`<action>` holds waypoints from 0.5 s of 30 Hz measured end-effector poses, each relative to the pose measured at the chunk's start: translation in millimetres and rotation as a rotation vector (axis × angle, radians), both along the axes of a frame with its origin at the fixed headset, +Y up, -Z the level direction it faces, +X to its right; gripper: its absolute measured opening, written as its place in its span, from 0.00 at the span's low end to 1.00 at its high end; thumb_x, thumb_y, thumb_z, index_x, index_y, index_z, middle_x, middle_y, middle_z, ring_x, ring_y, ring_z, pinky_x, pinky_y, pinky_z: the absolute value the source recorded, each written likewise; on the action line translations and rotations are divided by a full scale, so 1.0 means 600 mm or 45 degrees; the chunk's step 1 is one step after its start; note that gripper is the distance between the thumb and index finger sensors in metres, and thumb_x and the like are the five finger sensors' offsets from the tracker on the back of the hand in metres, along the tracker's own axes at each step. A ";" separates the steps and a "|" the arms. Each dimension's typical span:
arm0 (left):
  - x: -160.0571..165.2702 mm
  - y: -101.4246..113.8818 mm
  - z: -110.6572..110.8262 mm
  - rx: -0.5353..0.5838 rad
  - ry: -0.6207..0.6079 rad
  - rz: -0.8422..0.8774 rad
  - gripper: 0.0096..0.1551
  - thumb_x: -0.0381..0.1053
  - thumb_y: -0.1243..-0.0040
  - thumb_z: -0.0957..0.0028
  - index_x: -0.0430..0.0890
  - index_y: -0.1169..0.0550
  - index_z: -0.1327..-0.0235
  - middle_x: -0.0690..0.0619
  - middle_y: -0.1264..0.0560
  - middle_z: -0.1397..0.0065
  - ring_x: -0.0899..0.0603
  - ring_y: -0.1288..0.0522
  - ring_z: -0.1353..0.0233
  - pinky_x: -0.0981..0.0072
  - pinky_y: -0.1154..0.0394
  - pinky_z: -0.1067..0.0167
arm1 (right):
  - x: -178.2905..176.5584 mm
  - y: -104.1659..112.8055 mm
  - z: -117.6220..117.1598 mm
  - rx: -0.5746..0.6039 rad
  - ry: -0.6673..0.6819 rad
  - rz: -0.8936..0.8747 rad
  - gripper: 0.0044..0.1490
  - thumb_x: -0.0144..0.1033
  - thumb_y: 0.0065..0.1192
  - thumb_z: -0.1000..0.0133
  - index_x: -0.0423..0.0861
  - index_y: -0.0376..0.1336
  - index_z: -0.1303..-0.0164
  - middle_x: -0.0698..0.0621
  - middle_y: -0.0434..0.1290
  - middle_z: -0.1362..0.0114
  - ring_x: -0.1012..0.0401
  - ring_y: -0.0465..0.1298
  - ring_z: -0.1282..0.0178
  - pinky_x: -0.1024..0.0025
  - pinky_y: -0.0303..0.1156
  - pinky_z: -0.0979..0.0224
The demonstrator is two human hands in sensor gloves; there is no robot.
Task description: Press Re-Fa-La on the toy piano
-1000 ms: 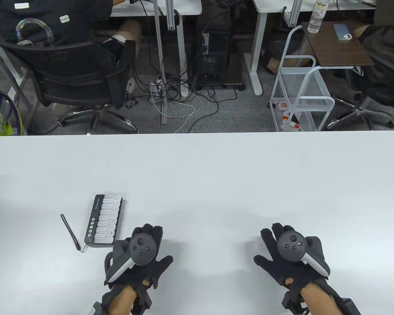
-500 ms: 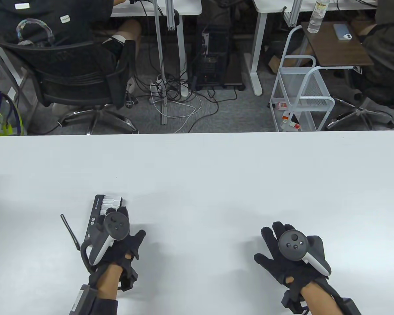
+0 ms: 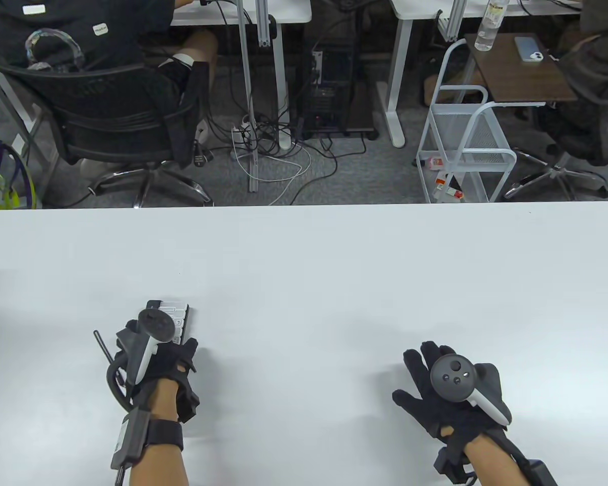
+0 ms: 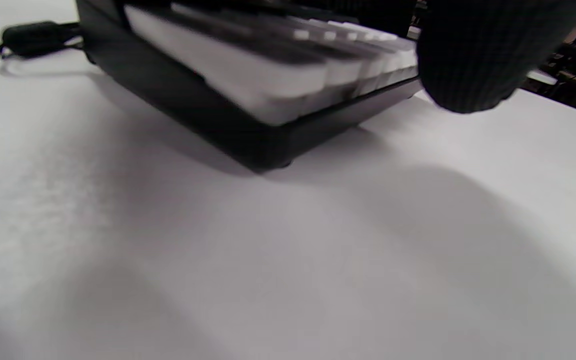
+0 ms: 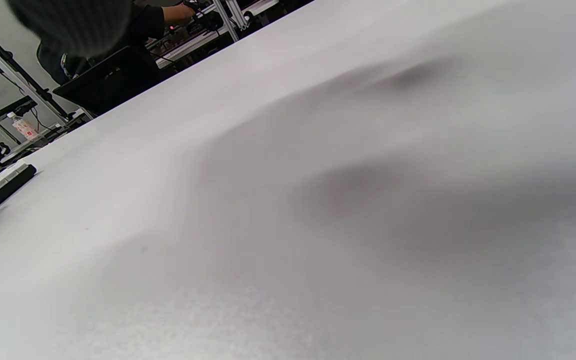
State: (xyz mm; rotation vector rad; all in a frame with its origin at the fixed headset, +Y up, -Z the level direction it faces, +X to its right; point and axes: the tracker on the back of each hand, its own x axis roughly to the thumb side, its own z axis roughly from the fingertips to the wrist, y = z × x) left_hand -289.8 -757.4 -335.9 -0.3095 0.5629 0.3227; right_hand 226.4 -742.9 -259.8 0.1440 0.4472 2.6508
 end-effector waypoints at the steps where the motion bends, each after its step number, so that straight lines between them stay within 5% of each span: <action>1: -0.002 -0.003 -0.002 -0.013 0.008 0.005 0.64 0.73 0.39 0.54 0.50 0.62 0.24 0.40 0.63 0.19 0.25 0.57 0.19 0.31 0.52 0.27 | 0.000 0.000 0.000 -0.001 0.001 -0.001 0.54 0.63 0.54 0.52 0.53 0.39 0.22 0.44 0.29 0.16 0.38 0.29 0.17 0.30 0.32 0.24; 15: -0.010 -0.010 -0.003 0.069 0.072 0.041 0.60 0.66 0.33 0.53 0.47 0.55 0.23 0.38 0.54 0.19 0.28 0.46 0.22 0.33 0.46 0.27 | -0.001 0.003 0.000 -0.008 0.004 -0.007 0.54 0.63 0.54 0.52 0.52 0.39 0.21 0.44 0.29 0.16 0.38 0.29 0.17 0.30 0.32 0.24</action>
